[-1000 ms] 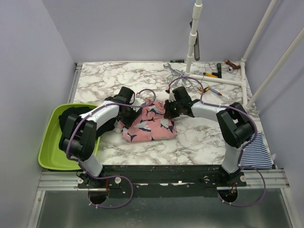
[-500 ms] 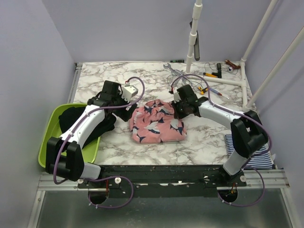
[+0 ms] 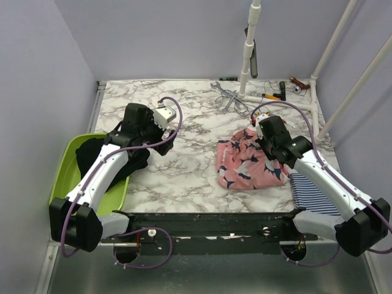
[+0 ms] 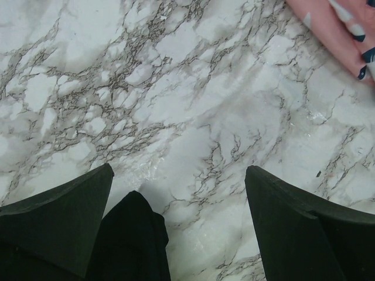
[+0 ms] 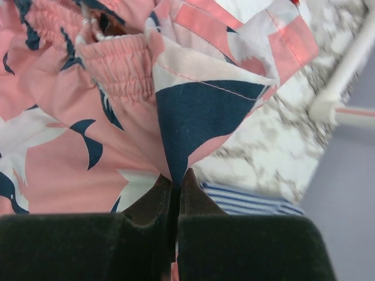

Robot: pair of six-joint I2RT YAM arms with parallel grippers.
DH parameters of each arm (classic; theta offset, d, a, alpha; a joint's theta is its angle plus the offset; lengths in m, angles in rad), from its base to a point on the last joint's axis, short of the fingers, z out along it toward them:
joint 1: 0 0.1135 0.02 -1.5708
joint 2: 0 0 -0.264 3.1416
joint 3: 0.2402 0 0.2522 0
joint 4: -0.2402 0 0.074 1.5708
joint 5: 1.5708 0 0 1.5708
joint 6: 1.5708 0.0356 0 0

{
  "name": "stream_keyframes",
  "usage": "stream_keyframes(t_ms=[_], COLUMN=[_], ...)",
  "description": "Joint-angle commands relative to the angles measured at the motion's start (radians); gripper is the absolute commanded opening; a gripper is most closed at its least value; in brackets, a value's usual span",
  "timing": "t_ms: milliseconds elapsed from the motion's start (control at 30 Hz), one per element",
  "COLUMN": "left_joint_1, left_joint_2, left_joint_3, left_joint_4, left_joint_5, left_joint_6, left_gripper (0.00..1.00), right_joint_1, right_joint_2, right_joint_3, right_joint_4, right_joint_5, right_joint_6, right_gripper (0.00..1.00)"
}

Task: Fold and stack the mixed laundry pile
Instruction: Pick up the shorts from the center of the board, then place the shorts at the corner of the board.

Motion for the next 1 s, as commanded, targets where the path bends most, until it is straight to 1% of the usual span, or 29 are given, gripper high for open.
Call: stream_keyframes(t_ms=[0, 167, 300, 400, 533, 667, 867, 967], left_joint_1=[0.002, 0.002, 0.002, 0.003, 0.006, 0.015, 0.019, 0.020], left_joint_2=[-0.045, -0.055, -0.047, -0.040, -0.037, -0.028, -0.024, -0.027], left_joint_3=[-0.031, -0.039, -0.036, -0.030, -0.033, -0.028, -0.033, -0.031], left_joint_4=[0.024, 0.025, 0.027, 0.023, 0.025, 0.024, 0.025, 0.025], left_joint_5=[0.043, 0.057, 0.058, 0.065, 0.061, 0.069, 0.075, 0.078], left_joint_6=[0.015, 0.027, 0.028, 0.028, 0.029, 0.025, 0.021, 0.020], left_gripper=[0.98, 0.99, 0.99, 0.99, 0.99, 0.99, 0.99, 0.98], right_joint_1=[-0.003, -0.003, -0.004, -0.004, -0.003, -0.003, -0.007, -0.012], right_joint_2=[-0.026, -0.111, -0.126, -0.167, -0.244, -0.247, -0.215, -0.231], right_joint_3=[0.005, -0.005, 0.033, 0.046, 0.082, 0.080, 0.049, 0.010], right_joint_4=[-0.264, -0.366, -0.566, -0.637, -0.646, -0.626, -0.629, -0.629], right_joint_5=[0.188, 0.325, 0.422, 0.459, 0.523, 0.701, 0.764, 0.757], right_joint_6=[-0.021, -0.099, -0.095, -0.144, -0.241, -0.252, -0.246, -0.253], right_gripper=[0.00, 0.01, 0.01, 0.01, 0.01, 0.01, 0.01, 0.01])
